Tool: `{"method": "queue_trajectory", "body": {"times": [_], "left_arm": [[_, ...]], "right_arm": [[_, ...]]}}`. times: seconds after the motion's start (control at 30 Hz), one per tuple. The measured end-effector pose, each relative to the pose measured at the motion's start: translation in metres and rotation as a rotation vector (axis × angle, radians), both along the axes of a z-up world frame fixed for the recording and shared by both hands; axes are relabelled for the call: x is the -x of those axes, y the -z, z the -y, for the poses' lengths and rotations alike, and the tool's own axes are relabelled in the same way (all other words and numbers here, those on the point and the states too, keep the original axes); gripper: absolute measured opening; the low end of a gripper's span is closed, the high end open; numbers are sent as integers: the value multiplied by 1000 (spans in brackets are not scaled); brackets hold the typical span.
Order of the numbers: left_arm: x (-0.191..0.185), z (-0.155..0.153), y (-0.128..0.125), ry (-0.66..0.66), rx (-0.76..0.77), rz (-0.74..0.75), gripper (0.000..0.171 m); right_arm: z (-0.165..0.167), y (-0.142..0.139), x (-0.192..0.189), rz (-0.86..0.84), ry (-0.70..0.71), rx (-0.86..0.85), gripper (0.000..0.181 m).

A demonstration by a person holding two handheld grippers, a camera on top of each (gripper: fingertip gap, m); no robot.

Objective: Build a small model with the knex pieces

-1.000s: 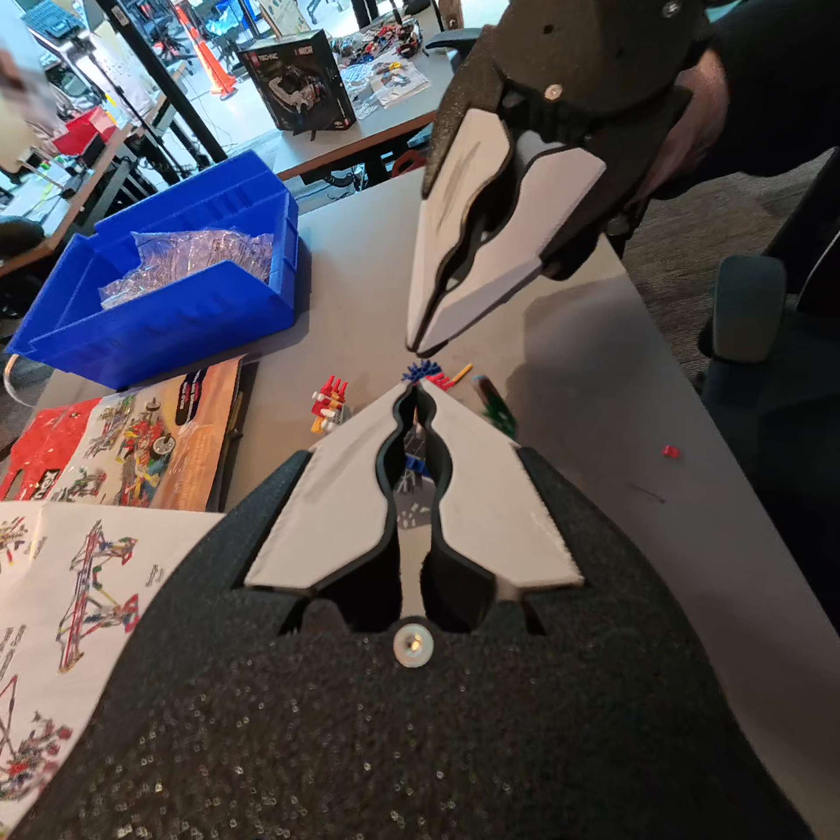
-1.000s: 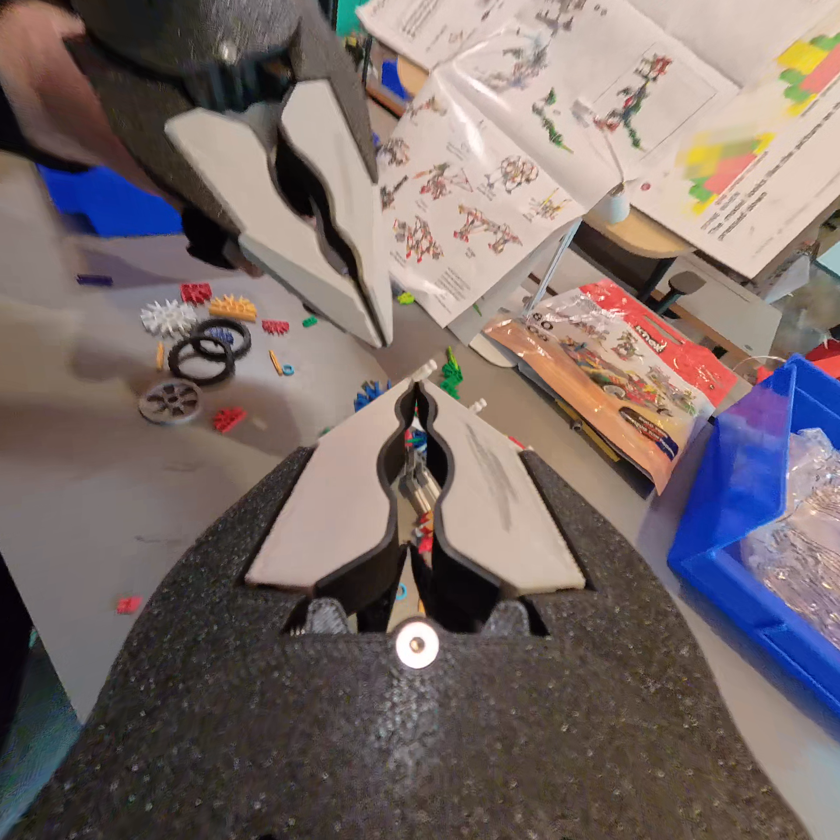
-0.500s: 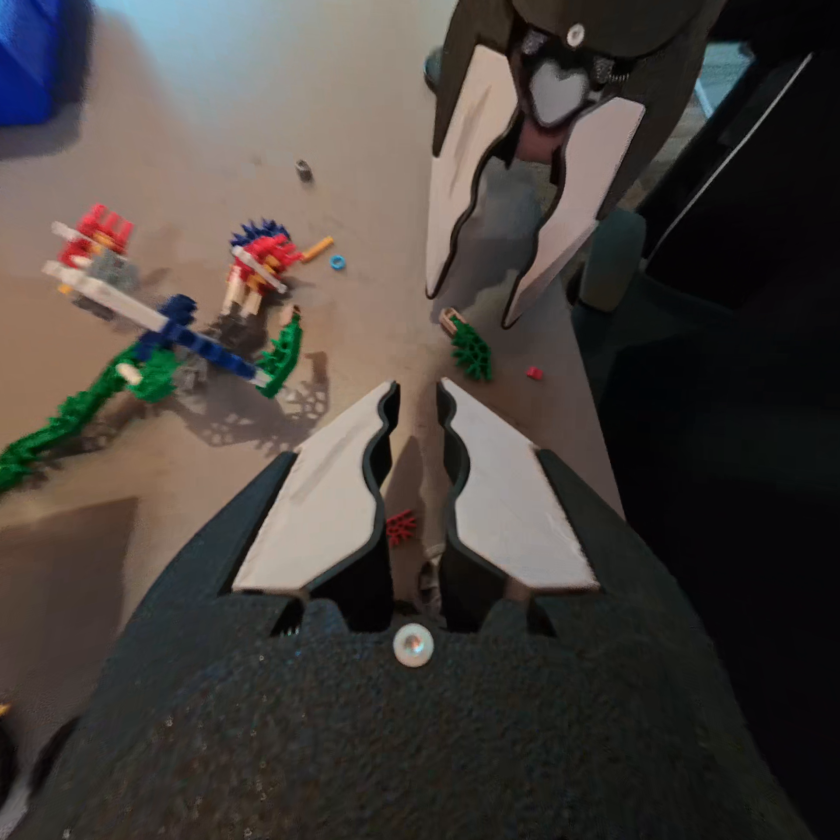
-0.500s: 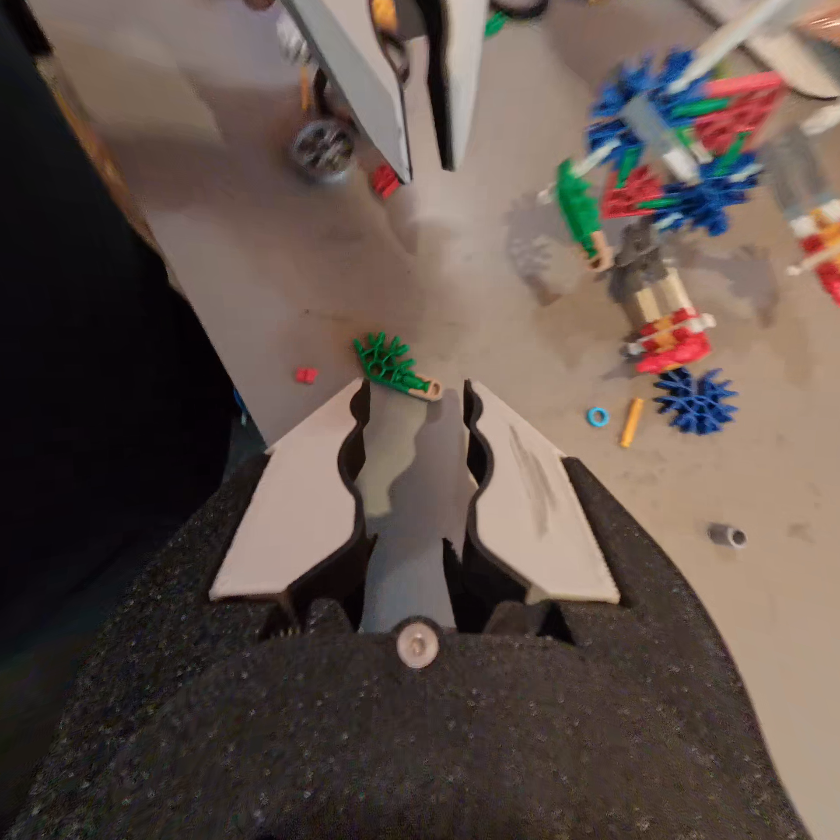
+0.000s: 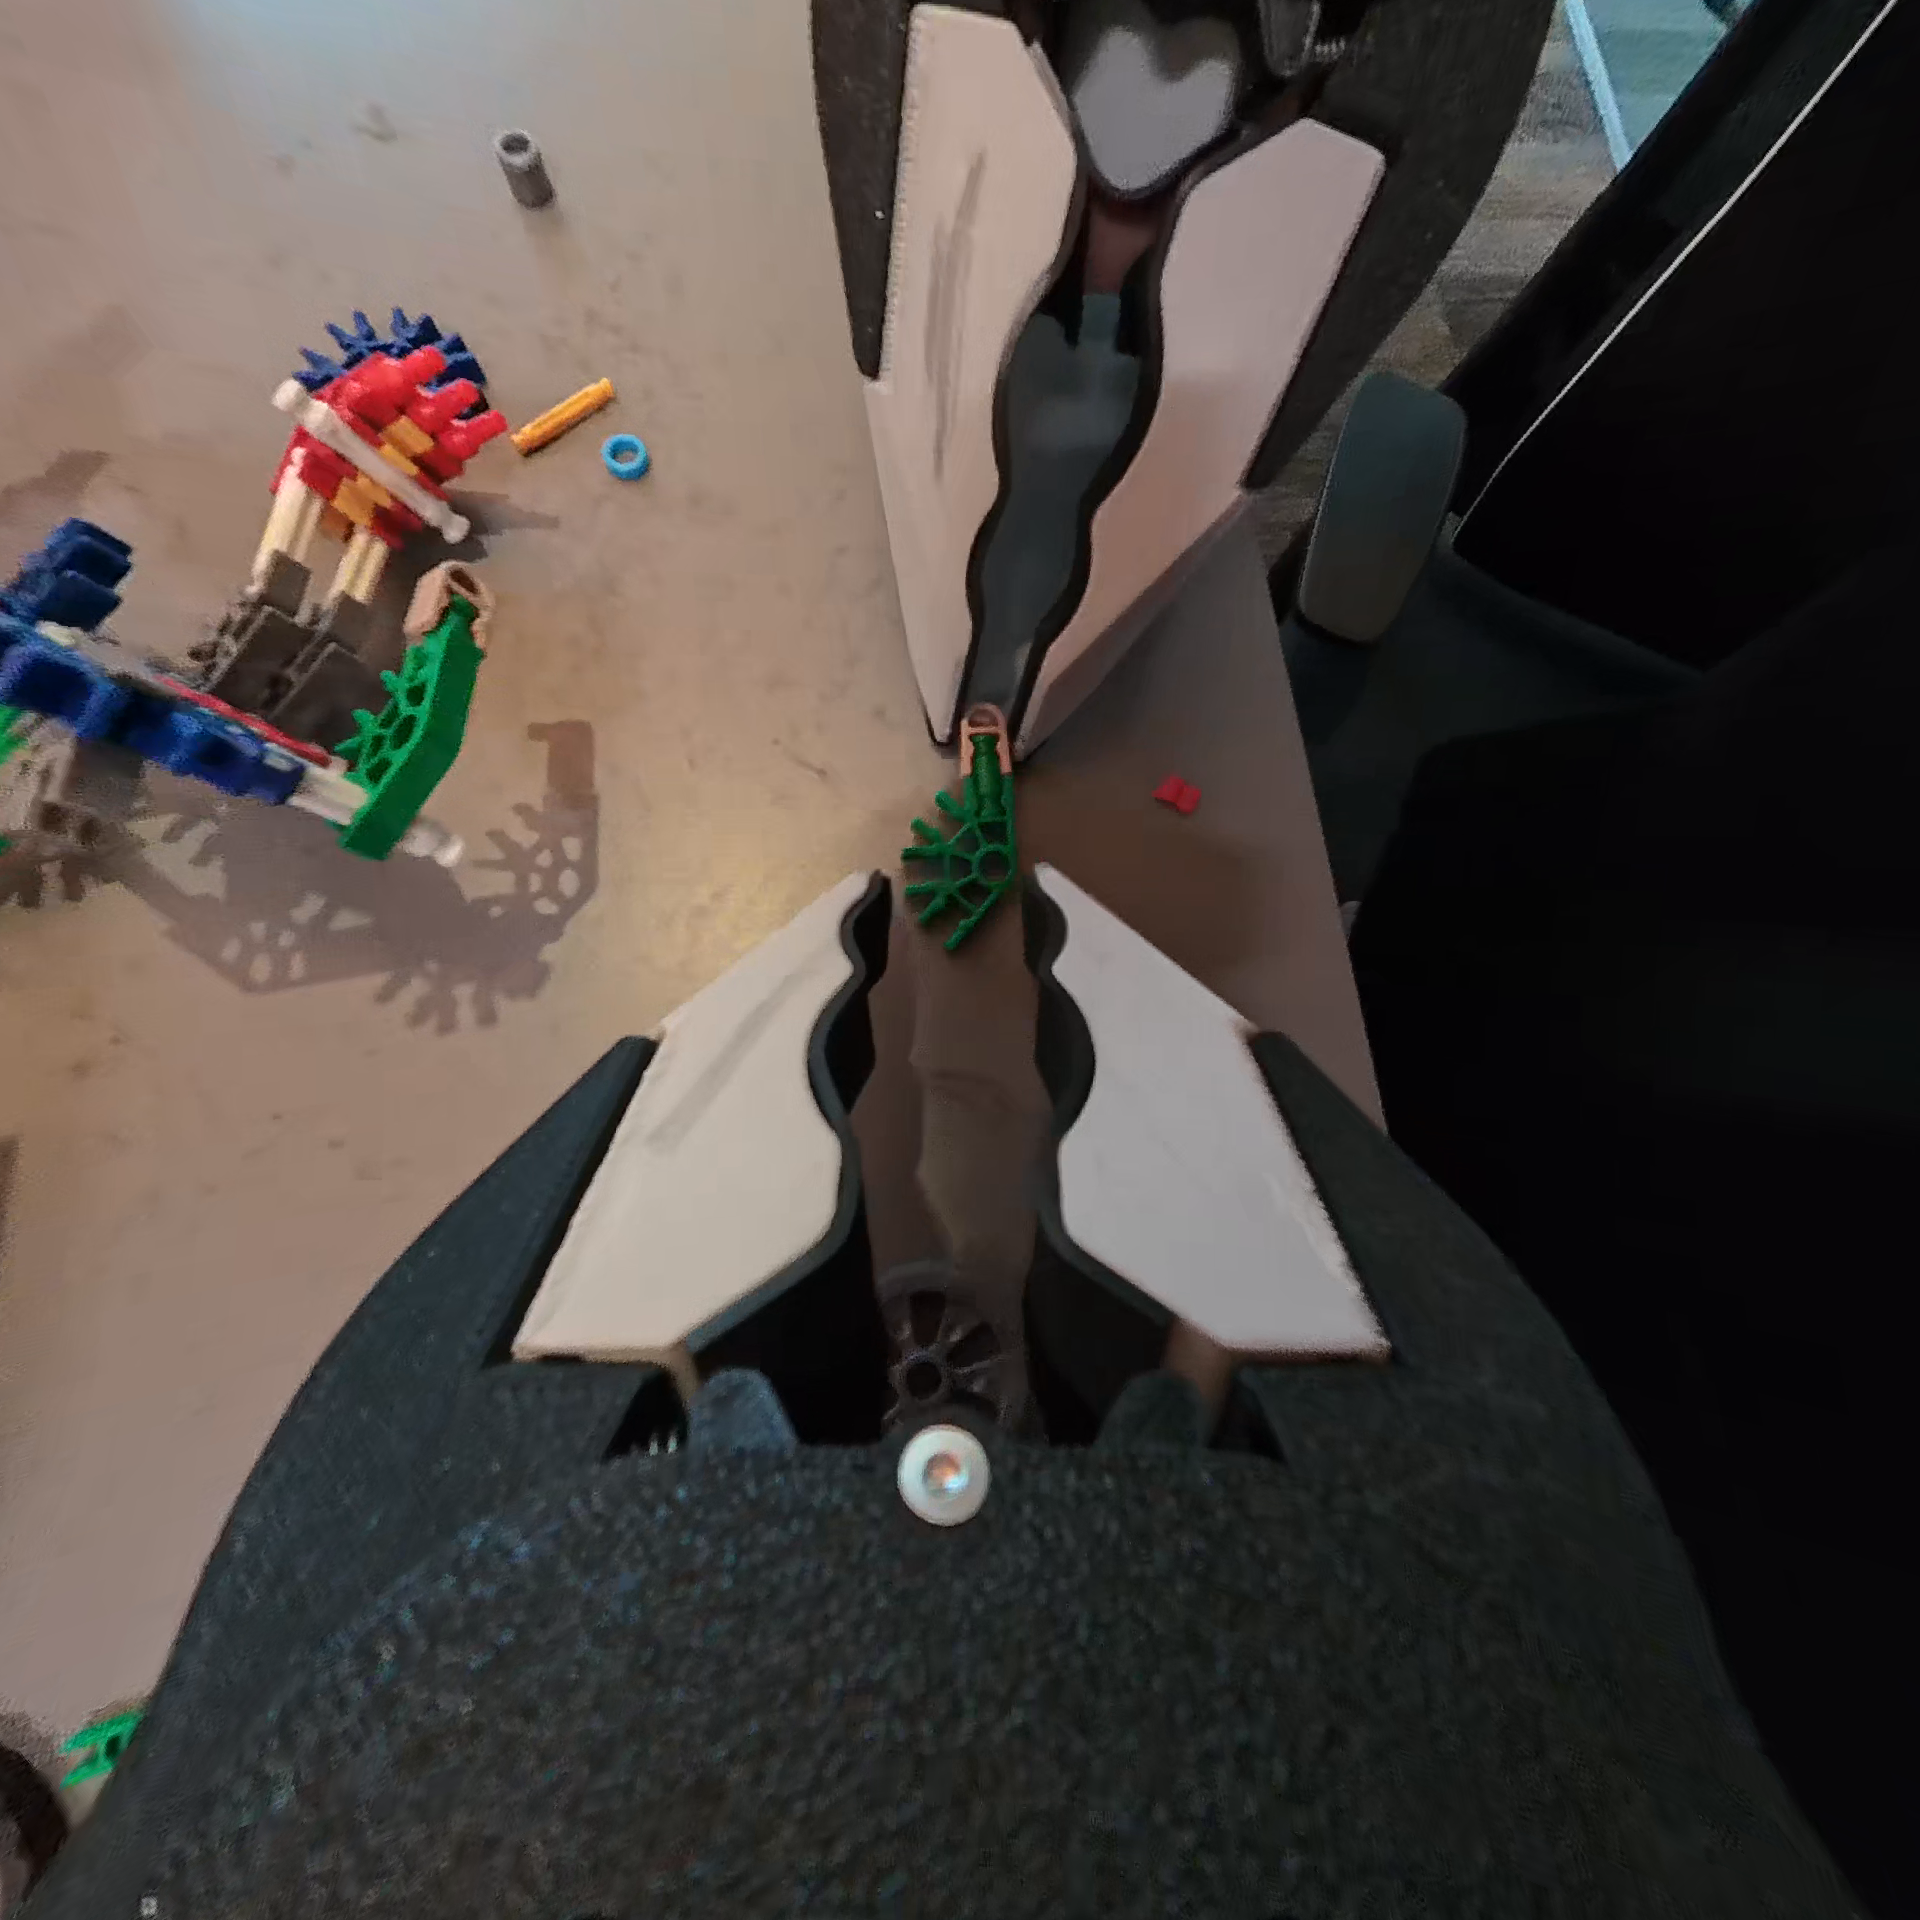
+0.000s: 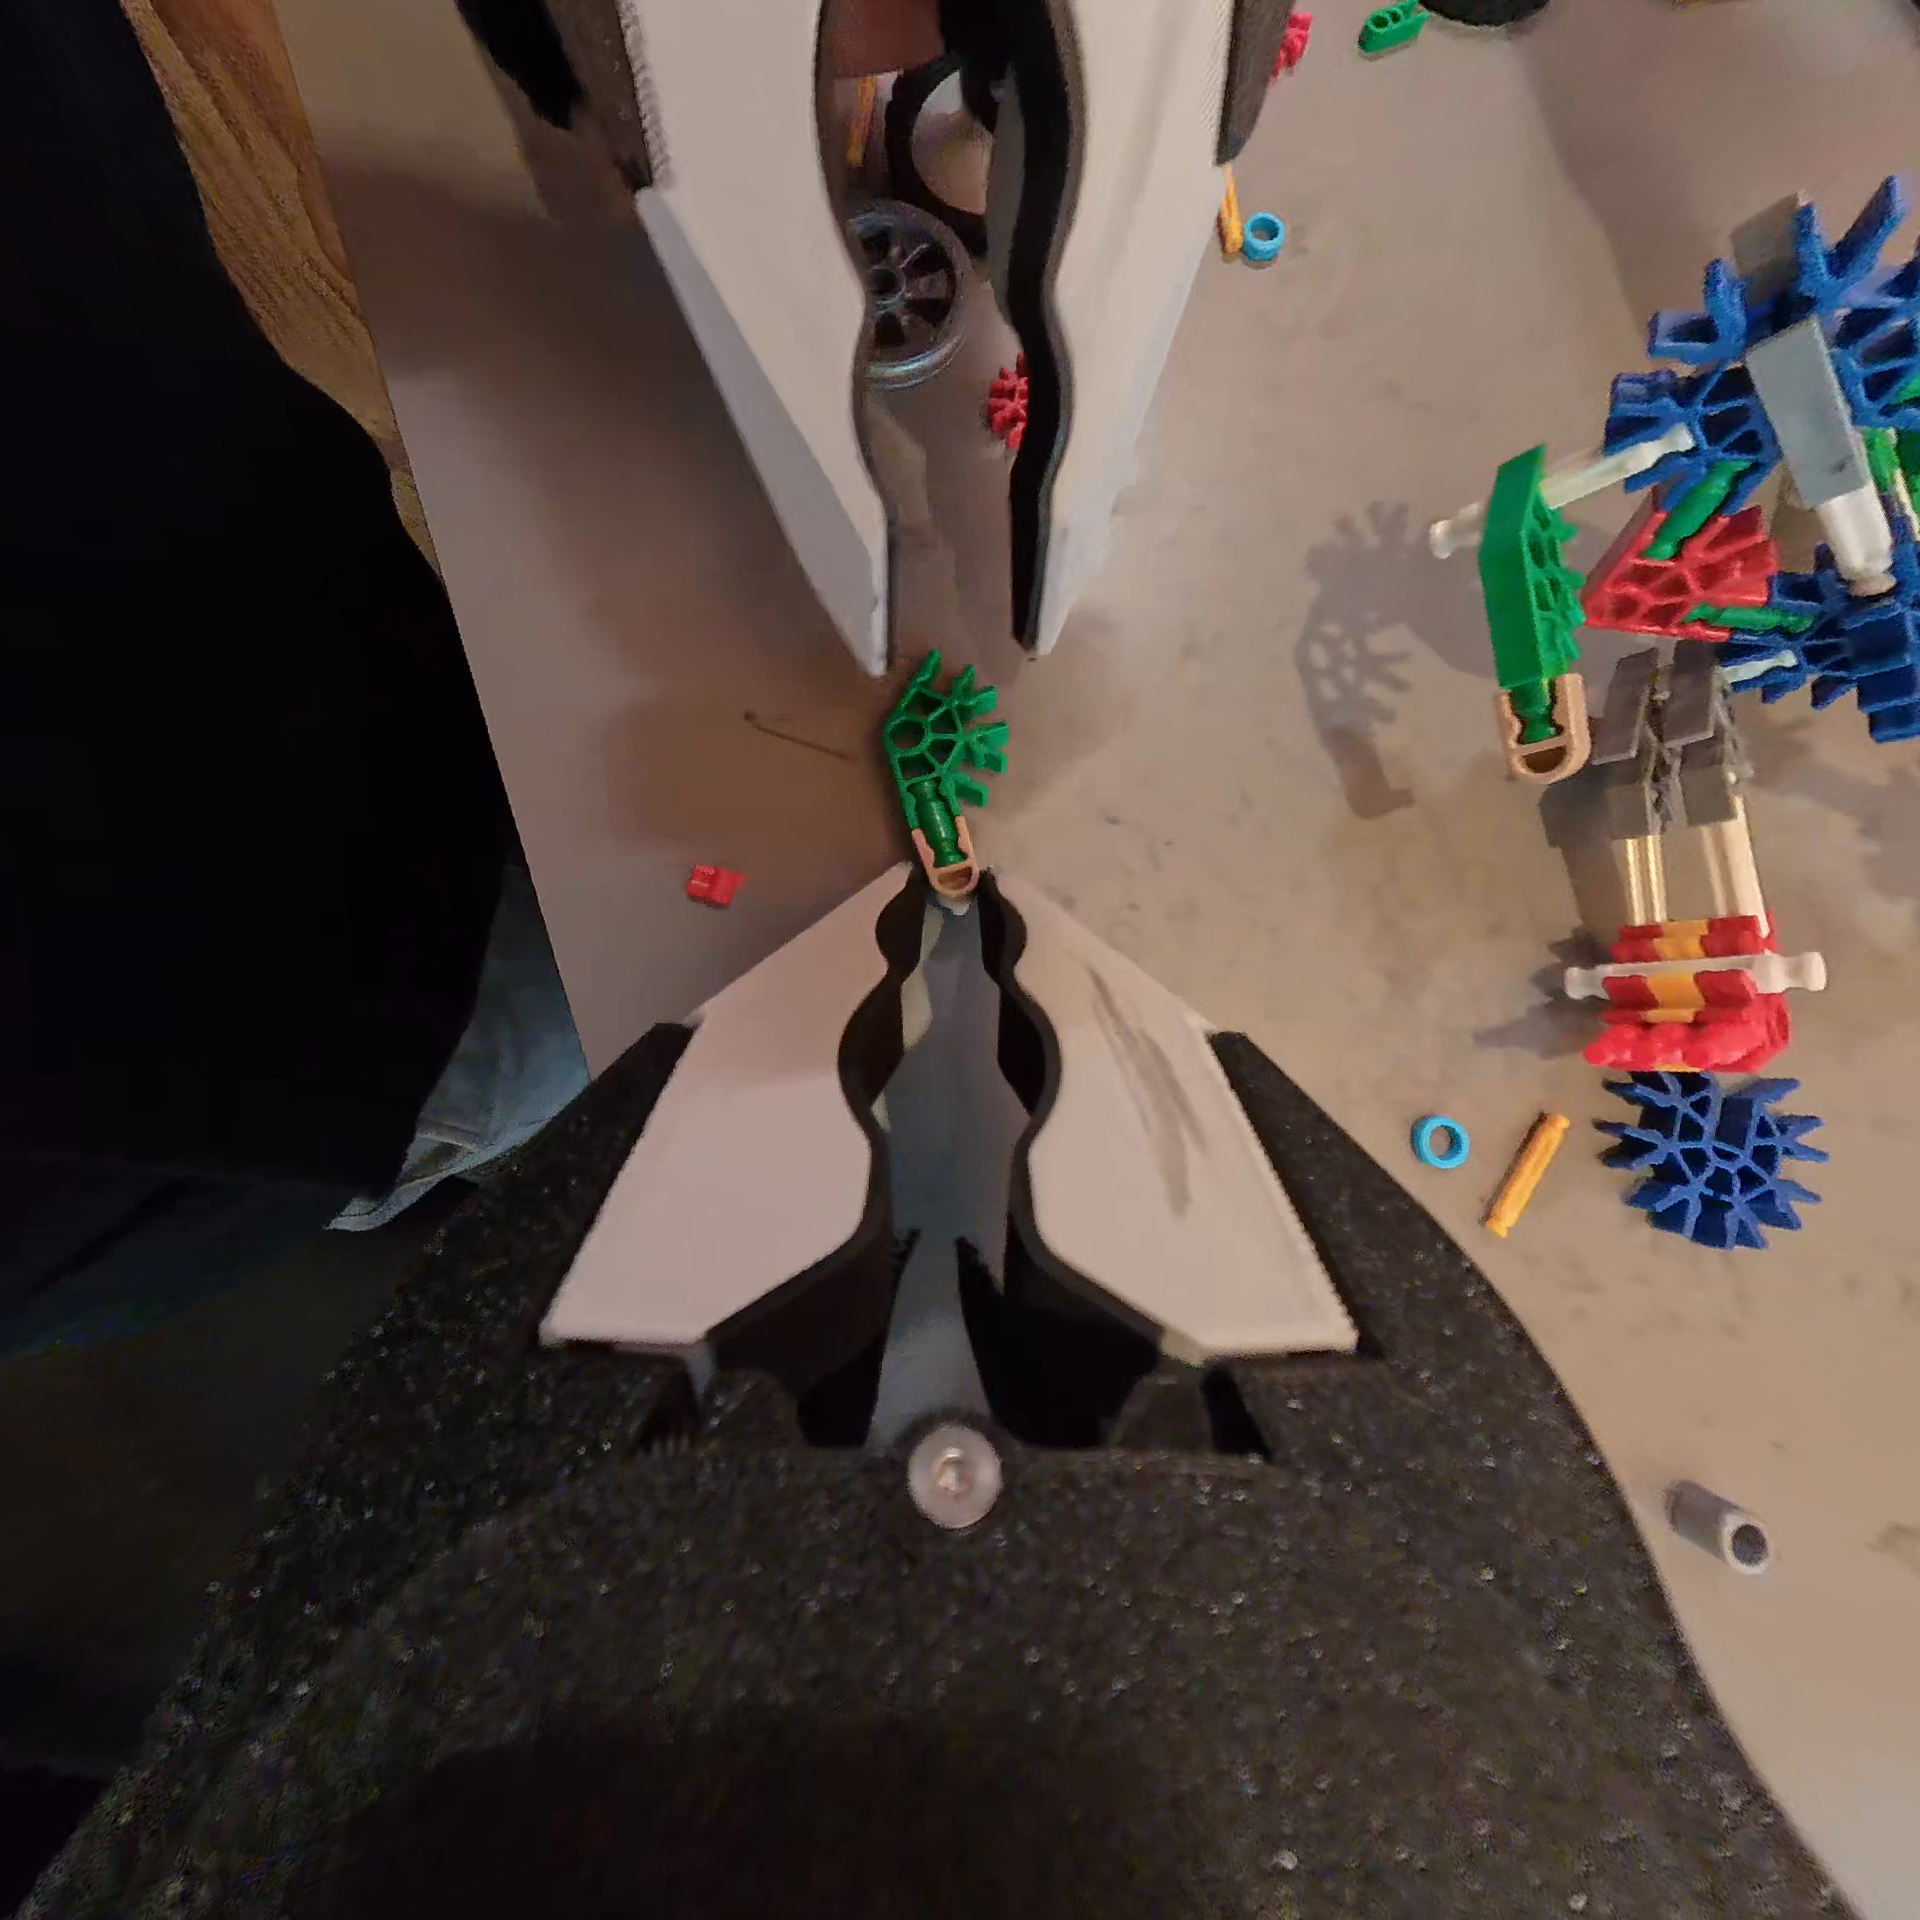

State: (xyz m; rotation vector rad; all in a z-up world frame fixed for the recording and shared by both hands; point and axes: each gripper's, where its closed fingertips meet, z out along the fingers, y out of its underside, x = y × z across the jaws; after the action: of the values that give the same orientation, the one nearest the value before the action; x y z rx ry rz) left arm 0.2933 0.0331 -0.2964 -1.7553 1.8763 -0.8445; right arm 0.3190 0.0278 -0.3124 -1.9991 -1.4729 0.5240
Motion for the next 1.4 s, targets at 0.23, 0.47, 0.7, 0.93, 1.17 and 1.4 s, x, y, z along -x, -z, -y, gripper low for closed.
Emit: {"method": "queue_trajectory", "body": {"times": [0.23,0.47,0.7,0.93,1.17,1.4], "left_arm": [[-9,-6,13,-10,-57,-30,23],[-16,-13,3,-18,-52,-1,22],[-24,-15,-13,17,-72,36,22],[-22,-32,-43,-79,-75,112,30],[-9,-101,-83,-318,-151,200,43],[-27,-111,-69,-316,-126,201,37]], "right_arm": [[-7,-16,5,-148,29,54,10],[-15,-28,5,-240,56,76,27],[-19,-41,10,-322,39,62,21],[-34,-69,2,-432,75,41,15],[-85,-100,-10,-570,222,95,15],[-110,-87,-7,-609,271,243,15]]}}
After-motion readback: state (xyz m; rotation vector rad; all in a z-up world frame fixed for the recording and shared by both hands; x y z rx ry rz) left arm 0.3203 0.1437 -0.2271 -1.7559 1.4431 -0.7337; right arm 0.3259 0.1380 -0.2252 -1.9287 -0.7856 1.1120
